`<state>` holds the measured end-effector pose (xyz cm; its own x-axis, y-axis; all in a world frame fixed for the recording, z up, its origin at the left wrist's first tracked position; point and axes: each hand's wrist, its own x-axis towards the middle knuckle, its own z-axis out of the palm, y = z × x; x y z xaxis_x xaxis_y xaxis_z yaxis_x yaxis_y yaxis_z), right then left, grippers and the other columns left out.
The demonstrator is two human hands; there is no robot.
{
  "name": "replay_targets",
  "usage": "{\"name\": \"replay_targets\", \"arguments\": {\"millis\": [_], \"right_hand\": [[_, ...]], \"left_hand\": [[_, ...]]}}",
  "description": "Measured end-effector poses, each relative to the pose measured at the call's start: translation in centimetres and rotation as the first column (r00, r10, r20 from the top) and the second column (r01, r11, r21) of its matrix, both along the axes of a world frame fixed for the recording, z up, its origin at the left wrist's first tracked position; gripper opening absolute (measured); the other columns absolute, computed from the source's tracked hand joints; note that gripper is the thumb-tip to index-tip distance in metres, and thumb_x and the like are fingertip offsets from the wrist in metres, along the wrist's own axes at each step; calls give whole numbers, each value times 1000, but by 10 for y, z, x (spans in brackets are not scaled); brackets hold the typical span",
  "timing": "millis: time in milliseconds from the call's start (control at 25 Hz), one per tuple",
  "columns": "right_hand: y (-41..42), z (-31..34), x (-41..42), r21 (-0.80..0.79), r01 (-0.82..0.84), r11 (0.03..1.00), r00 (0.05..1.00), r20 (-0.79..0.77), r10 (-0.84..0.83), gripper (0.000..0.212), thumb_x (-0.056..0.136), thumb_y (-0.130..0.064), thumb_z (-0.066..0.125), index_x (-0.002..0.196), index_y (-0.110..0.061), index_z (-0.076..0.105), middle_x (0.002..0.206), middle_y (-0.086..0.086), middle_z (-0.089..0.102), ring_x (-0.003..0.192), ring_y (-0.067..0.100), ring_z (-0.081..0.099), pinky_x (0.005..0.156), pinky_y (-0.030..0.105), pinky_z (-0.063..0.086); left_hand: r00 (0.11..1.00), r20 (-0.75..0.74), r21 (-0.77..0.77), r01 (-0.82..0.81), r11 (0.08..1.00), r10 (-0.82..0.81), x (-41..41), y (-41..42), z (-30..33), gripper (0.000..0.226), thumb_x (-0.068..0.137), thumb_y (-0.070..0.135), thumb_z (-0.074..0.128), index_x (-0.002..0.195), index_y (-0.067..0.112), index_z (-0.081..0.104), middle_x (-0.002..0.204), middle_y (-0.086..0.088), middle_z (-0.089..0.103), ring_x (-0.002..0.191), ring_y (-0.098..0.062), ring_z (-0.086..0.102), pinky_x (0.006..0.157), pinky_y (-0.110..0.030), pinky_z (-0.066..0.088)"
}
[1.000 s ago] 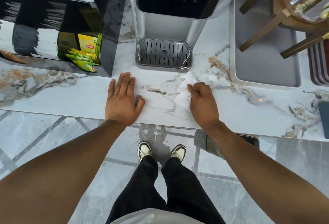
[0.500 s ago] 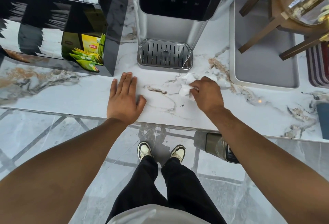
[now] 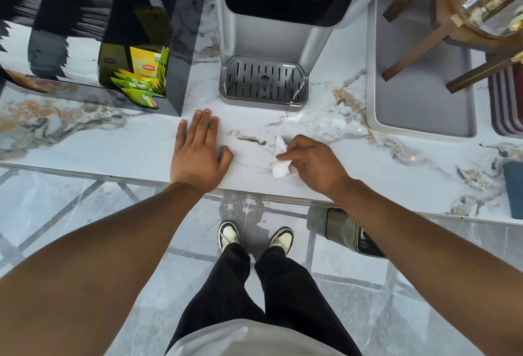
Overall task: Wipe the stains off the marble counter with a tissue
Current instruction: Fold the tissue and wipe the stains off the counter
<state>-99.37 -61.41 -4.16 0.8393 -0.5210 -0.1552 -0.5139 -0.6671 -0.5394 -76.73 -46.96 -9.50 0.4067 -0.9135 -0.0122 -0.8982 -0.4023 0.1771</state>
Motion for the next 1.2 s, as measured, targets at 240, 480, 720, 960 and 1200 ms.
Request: {"name": "replay_targets", "arguments": {"millis": [240, 480, 720, 960, 1200], "right_hand": [[-42, 3, 20, -15, 348, 937, 934, 95, -345, 35, 86, 7, 59, 111, -12, 74, 103, 11, 65, 92, 26, 64, 84, 21, 45], [6, -6, 17, 41, -42, 998, 999, 27, 41, 35, 84, 9, 64, 115, -6, 72, 102, 13, 63, 96, 26, 63, 90, 29, 50], [-33, -8, -15, -106, 336, 936, 941, 66, -331, 30, 86, 5, 59, 112, -5, 72, 103, 12, 62, 93, 28, 63, 90, 25, 47], [42, -25, -17, -208, 408, 889, 913, 78, -400, 25, 86, 3, 61, 109, -1, 70, 101, 18, 62, 88, 33, 58, 82, 35, 52], [67, -11, -13, 111, 49, 993, 973, 220, -72, 28, 84, 11, 63, 105, -3, 75, 96, 15, 63, 85, 20, 59, 84, 22, 46]], "left_hand": [[1000, 13, 4, -6, 1000, 6, 0, -1, -2, 70, 94, 44, 33, 153, 5, 32, 164, -14, 25, 155, -26, 15, 125, -50, 11], [1000, 19, -3, -8, 1000, 8, 0, 0, -2, 69, 94, 43, 34, 152, 5, 33, 164, -14, 26, 154, -26, 16, 125, -51, 11], [1000, 13, 8, -9, 1000, 9, 0, 0, -4, 69, 95, 44, 32, 153, 5, 30, 165, -13, 23, 155, -25, 13, 126, -50, 9], [1000, 27, 37, -8, 999, 7, -1, -1, -1, 70, 96, 44, 30, 154, 5, 27, 166, -14, 20, 155, -26, 10, 126, -50, 8], [1000, 17, 45, -7, 999, 6, -2, -2, -1, 70, 96, 44, 28, 154, 5, 25, 166, -14, 18, 156, -26, 9, 126, -51, 8]]}}
